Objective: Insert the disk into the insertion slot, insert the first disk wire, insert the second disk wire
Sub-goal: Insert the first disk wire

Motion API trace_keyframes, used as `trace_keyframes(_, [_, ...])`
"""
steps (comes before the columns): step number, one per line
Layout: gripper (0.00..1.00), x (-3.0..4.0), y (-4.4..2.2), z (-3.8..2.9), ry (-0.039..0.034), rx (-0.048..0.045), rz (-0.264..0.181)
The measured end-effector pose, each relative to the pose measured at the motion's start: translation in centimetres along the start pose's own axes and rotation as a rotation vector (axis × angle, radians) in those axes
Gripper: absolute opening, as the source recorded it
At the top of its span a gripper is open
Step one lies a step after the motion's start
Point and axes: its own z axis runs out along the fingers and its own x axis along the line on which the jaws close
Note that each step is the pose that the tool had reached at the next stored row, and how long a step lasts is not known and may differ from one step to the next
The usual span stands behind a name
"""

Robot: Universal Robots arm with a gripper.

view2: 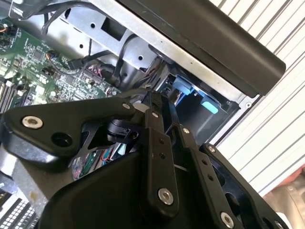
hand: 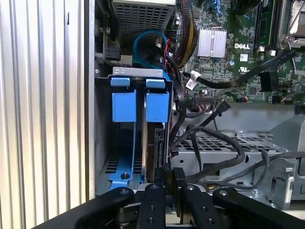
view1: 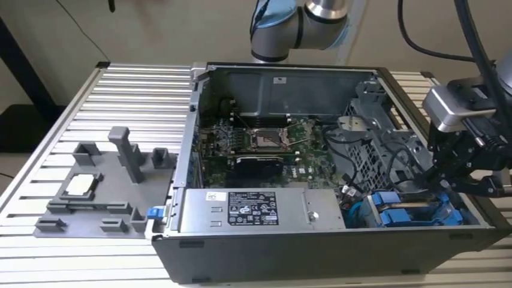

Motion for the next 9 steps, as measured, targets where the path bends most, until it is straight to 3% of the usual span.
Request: trace_keyframes(9, [0.19, 0.20, 0.09, 0.65, 0.0001, 0.0001, 0.002])
